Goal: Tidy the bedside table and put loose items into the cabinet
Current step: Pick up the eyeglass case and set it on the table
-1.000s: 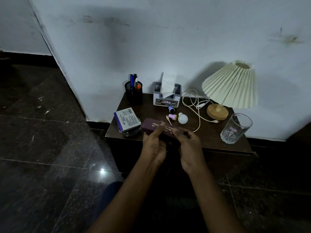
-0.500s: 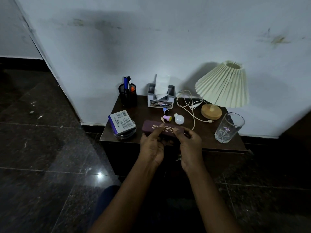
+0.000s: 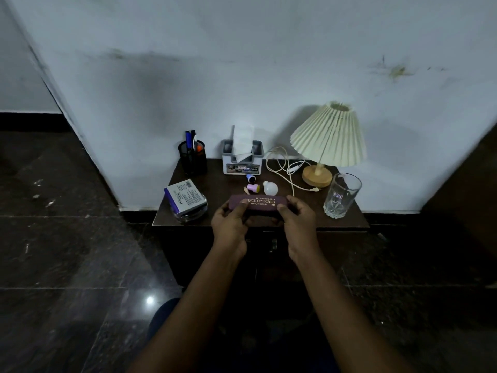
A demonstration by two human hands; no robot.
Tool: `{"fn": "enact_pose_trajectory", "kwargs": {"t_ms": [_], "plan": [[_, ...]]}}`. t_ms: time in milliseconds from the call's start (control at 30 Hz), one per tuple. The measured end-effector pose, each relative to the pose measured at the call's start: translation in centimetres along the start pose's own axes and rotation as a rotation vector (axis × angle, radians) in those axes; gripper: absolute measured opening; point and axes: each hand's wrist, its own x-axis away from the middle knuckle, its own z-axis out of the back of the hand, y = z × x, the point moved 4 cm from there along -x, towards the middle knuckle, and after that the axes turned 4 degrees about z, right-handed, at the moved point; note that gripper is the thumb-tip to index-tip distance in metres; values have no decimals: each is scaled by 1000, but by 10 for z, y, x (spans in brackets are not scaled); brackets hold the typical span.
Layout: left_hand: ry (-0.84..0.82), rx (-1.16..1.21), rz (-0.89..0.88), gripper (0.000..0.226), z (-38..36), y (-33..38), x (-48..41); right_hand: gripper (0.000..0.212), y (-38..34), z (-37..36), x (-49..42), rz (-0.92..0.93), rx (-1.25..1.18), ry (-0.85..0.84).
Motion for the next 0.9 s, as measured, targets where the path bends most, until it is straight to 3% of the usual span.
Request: {"fn": "enact_pose_trajectory", "kwargs": {"t_ms": [233, 433, 900], "plan": [[57, -404, -182, 10, 2, 2, -30, 49, 14, -7, -26, 19, 141, -23], [74, -655, -155, 31, 17, 2, -50, 49, 30, -14, -31, 26, 190, -30], [77, -638, -62, 16, 20, 4, -60, 46, 37, -13, -34, 9, 240, -11]]}}
